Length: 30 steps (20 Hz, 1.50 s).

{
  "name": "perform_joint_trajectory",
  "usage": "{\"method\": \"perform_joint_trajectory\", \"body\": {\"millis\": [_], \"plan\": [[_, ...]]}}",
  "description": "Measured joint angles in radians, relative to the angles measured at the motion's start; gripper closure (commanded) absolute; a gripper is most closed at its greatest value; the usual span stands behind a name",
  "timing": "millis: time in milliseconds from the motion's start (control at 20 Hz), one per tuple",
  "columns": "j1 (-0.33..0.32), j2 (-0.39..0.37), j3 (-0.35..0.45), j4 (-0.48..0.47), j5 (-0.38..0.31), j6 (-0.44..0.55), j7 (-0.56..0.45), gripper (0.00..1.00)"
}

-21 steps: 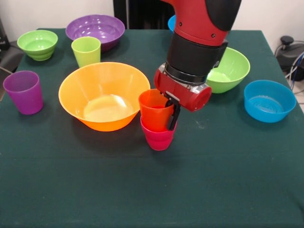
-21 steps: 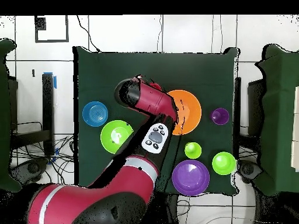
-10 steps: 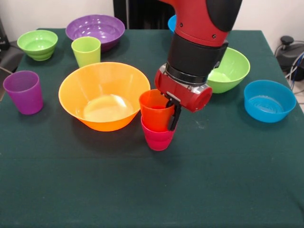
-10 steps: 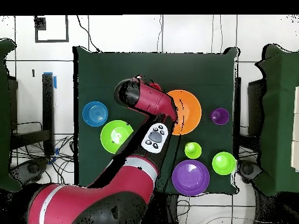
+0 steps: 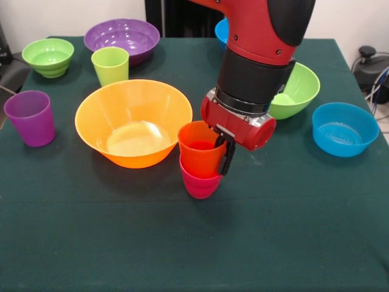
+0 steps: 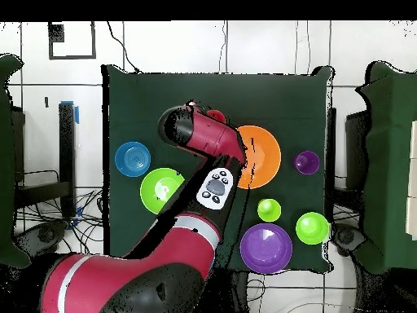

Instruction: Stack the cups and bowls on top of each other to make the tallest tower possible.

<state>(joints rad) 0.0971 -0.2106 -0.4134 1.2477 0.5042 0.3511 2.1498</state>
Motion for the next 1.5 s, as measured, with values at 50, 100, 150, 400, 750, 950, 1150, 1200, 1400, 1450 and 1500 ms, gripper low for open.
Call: {"method": "perform_joint_trajectory", "body": {"millis": [50,100,150,400,750,950,1150,1200,1400,1450,1500], "plan": [[0.000,0.002,0.000,-0.005,0.000,-0.001,0.000,1.00],[-0.001,0.007,0.000,-0.015,0.000,-0.002,0.000,1.00],[0.000,0.009,0.000,-0.020,0.000,-0.002,0.000,1.00],[-0.001,0.017,0.000,-0.039,0.000,-0.002,0.000,1.00],[0.000,0.024,-0.001,-0.054,0.000,-0.002,0.000,1.00],[0.000,0.027,-0.004,-0.057,0.000,-0.002,0.000,1.00],[0.001,0.030,-0.009,-0.061,0.000,-0.002,0.000,1.00],[0.002,0.030,-0.011,-0.061,0.000,-0.002,0.000,1.00],[0.006,0.033,-0.017,-0.062,0.000,-0.002,0.000,1.00],[0.009,0.035,-0.021,-0.063,0.000,-0.002,0.000,1.00],[0.011,0.036,-0.023,-0.064,0.000,-0.002,0.000,1.00]]}}
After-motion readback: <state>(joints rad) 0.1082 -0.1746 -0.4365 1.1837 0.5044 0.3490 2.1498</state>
